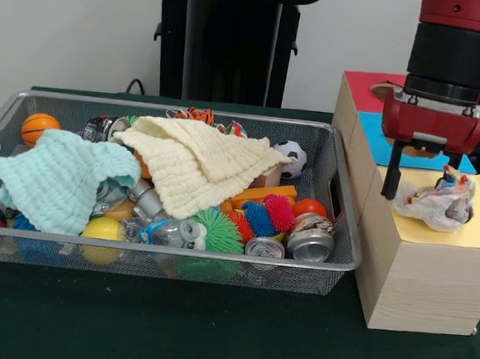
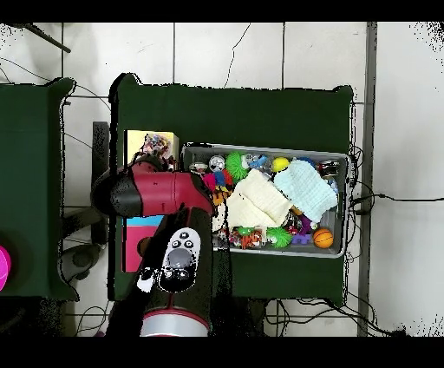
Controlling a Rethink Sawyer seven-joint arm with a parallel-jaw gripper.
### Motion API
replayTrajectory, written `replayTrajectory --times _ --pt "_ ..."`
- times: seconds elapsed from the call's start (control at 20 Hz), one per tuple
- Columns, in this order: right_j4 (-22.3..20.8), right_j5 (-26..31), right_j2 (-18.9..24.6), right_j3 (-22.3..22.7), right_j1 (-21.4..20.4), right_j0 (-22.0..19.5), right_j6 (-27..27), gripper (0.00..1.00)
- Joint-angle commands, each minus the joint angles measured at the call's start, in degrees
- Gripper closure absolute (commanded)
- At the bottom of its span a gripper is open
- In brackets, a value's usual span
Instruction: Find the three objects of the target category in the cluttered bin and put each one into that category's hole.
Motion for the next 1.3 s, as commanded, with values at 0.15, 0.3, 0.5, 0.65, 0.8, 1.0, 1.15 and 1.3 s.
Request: replayTrajectory --times 0.15,0.3,0.5,0.65,0.8,1.0,1.15,1.3 --pt "-1.9 3.3 6.0 2.9 -0.9 -4.4 2.0 0.0" --pt "-2.1 3.6 5.9 1.8 -0.2 -4.2 2.1 0.0" --pt "-2.4 3.1 4.3 -0.1 1.5 -2.8 3.1 0.0" --pt "-2.5 1.8 3.2 -0.9 2.8 -1.7 4.0 0.0" --pt "-2.1 3.1 3.2 -0.5 1.6 -1.5 4.1 0.0" --pt "-1.4 6.6 6.1 3.6 -4.1 -3.9 2.0 0.0" --pt "-1.2 5.9 7.6 9.4 -8.2 -4.3 2.3 0.0" --pt "-1.1 6.9 8.7 11.3 -10.6 -4.6 1.8 0.0"
